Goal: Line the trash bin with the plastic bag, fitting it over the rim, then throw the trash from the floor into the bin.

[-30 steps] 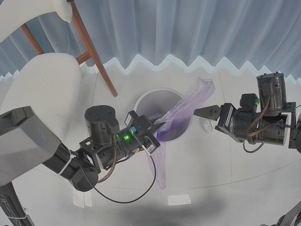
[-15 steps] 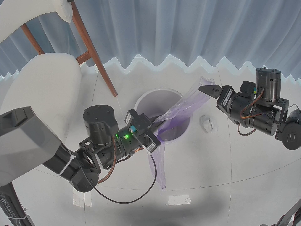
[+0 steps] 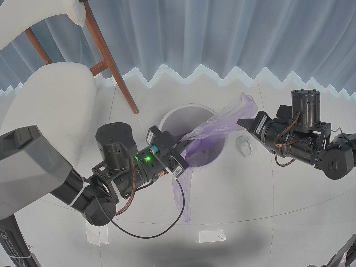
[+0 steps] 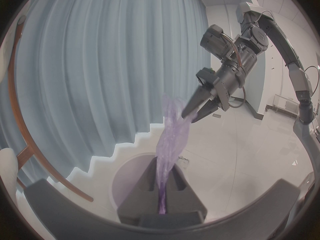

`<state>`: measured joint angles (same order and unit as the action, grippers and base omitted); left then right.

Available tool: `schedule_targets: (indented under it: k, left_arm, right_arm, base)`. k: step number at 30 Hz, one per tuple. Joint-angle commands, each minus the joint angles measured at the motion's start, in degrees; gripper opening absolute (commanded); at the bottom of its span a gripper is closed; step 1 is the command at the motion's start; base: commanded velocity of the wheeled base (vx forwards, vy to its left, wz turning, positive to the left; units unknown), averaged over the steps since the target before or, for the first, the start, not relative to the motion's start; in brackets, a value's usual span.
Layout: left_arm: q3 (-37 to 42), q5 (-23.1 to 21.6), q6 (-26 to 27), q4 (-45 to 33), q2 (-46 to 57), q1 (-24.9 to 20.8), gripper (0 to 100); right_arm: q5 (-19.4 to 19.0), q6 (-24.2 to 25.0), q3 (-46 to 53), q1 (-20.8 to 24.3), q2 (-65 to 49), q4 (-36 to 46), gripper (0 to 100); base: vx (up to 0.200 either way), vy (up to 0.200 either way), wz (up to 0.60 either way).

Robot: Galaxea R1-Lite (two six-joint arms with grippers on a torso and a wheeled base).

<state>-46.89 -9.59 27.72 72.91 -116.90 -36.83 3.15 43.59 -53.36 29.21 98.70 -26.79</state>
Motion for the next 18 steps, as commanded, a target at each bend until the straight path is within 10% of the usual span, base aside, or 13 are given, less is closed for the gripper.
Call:
schedule_targets:
  k: [1, 13, 14, 18]
  left_arm:
    - [0.22, 0.01, -0.21, 0.65, -0.09, -0.09, 0]
    - [1.53, -0.07, -2.50, 4.17, -1.58, -0.88, 0]
    - [1.71, -0.16, -3.11, 4.52, -1.41, -0.97, 100]
    - [2.15, 0.28, -6.54, 6.01, -0.35, -0.97, 100]
  right_arm:
    - [0.02, 0.00, 0.01, 0.32, 0.36, -0.10, 0]
    - [0.63, -5.27, 4.58, 0.32, 1.06, -11.09, 0]
    - [0.63, -5.62, 4.67, 0.32, 0.97, -11.26, 0]
    - [0.63, -6.15, 5.63, 0.32, 0.01, -11.35, 0]
  base:
    - [0.000, 0.000, 0.00]
    - [0.000, 0.000, 0.00]
    - [0.000, 0.000, 0.00]
    - [0.000, 0.000, 0.00]
